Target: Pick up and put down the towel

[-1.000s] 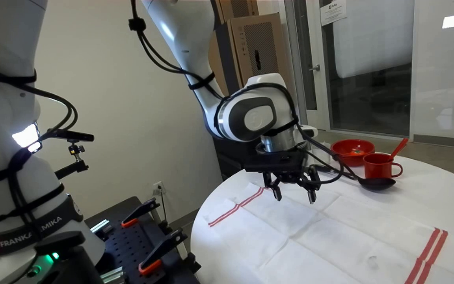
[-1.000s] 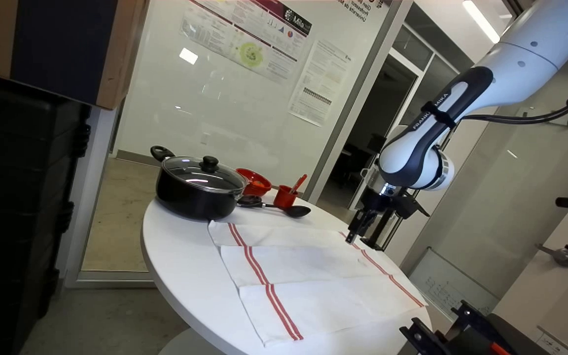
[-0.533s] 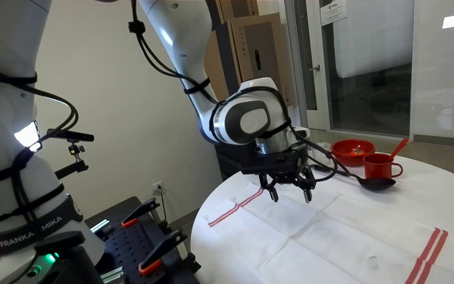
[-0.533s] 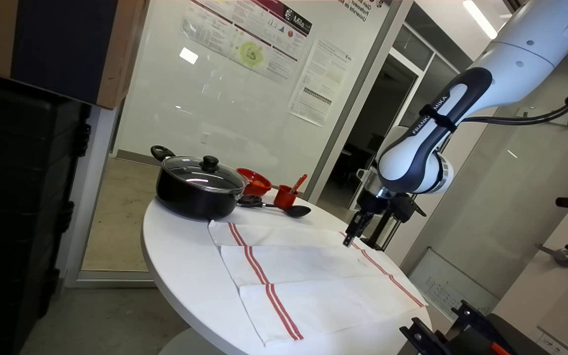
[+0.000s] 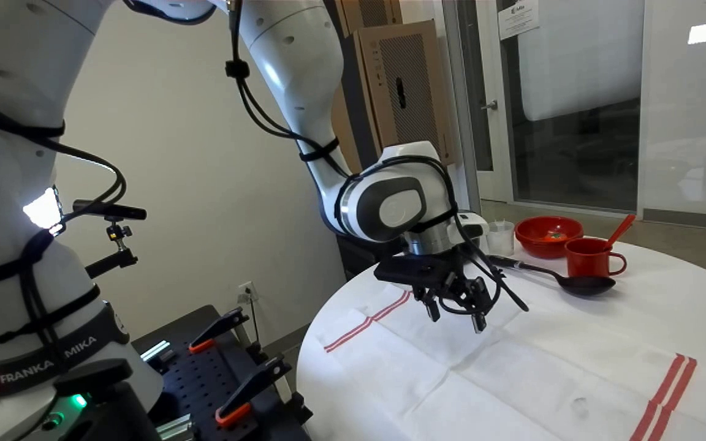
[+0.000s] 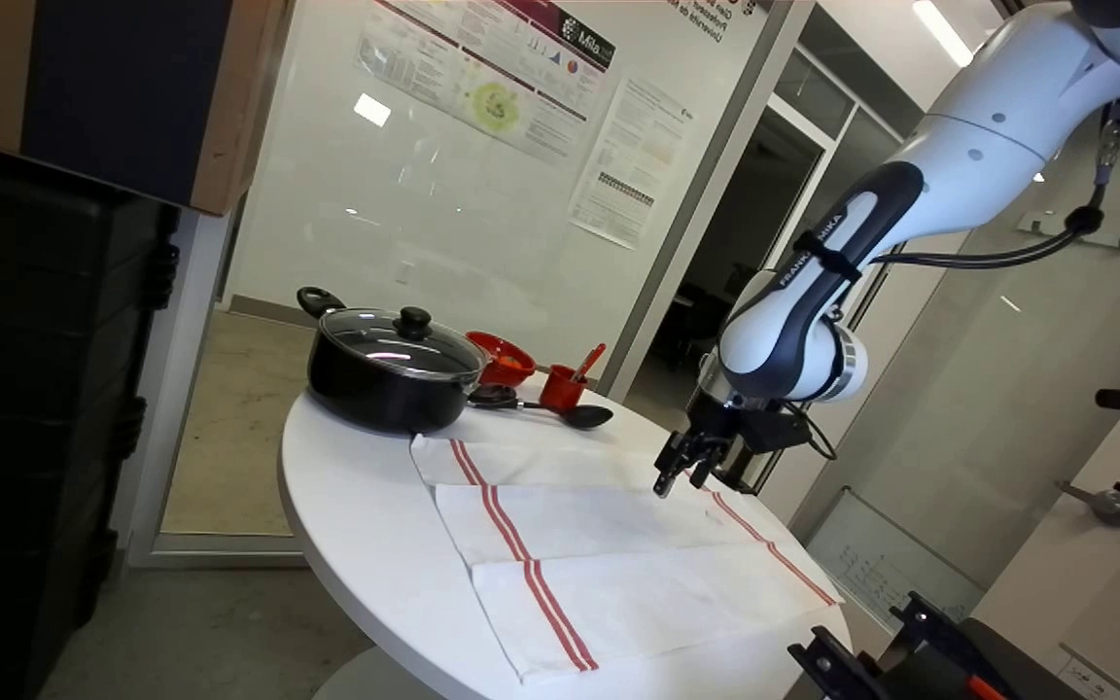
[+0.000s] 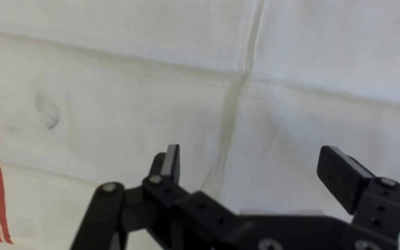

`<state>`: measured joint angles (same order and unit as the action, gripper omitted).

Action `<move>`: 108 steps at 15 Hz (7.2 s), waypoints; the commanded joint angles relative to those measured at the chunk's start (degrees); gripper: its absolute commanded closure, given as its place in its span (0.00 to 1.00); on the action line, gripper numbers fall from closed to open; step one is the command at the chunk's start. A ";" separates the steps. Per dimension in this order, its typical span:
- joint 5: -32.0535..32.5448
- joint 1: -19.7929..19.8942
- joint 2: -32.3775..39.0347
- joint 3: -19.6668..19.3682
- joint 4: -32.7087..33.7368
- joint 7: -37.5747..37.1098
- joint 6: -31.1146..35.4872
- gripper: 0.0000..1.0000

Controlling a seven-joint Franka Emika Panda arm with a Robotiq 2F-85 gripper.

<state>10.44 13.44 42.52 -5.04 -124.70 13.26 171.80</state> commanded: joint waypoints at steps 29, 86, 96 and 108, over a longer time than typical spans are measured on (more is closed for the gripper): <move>-7.80 11.24 8.18 13.15 15.92 5.28 -12.09 1.00; -28.84 -5.59 -7.09 2.79 6.20 -31.89 1.27 1.00; -36.00 -3.33 -2.51 4.67 8.59 -36.36 1.20 1.00; -37.34 -0.88 14.72 -1.49 38.94 -55.50 -39.75 1.00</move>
<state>-25.09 13.90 49.98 -4.25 -95.12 -34.56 135.53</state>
